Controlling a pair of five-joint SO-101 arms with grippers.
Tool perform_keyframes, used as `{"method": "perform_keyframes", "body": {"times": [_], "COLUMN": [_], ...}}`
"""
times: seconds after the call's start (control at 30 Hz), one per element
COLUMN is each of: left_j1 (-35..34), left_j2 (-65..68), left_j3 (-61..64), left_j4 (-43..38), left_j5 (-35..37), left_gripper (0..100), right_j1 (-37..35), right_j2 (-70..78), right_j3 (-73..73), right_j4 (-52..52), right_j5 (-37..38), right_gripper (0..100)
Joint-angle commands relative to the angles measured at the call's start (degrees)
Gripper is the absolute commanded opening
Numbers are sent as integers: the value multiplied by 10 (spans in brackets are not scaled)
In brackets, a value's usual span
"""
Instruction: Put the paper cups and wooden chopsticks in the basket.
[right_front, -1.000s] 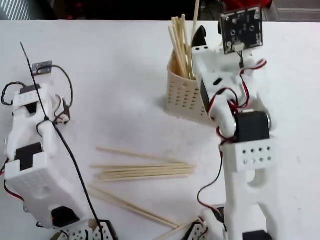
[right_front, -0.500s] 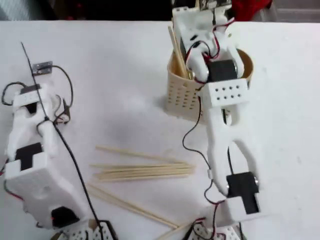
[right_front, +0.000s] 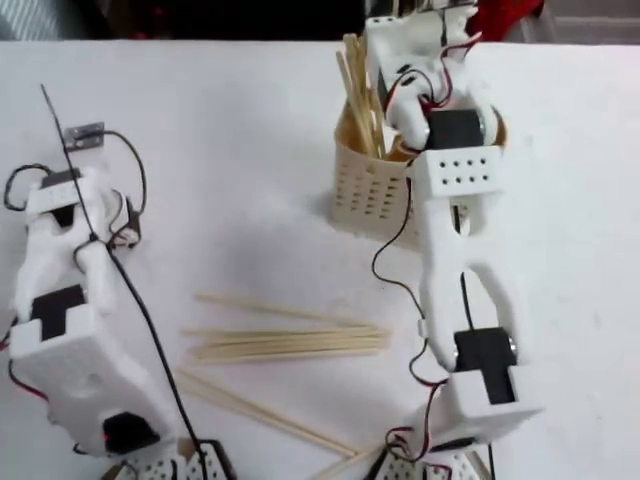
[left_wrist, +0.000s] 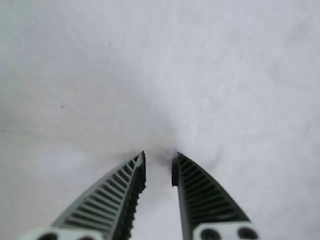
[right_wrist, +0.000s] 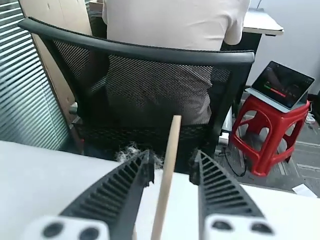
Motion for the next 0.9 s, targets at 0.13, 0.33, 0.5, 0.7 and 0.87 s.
{"method": "perform_keyframes", "body": {"times": [0.13,0.33,0.5,0.7,0.87], "left_j1": [3,3,3,3,3], "left_j2": [2,2,2,2,2], "left_j3": [-21,-21,-21,-21,-21], "left_j4": [-4,-4,-4,-4,-4], "left_j5": [4,4,4,4,4], "left_gripper": [113,113,113,113,113], "right_j1": [45,48,18,-6,7], "right_j2": [-22,-83,-137,-118,-131], "right_j3": [-20,-18,-17,-15,-20], "right_j4": [42,189,307,348,368], "right_j5": [3,3,3,3,-4], "right_gripper": [26,17,17,19,144]}}
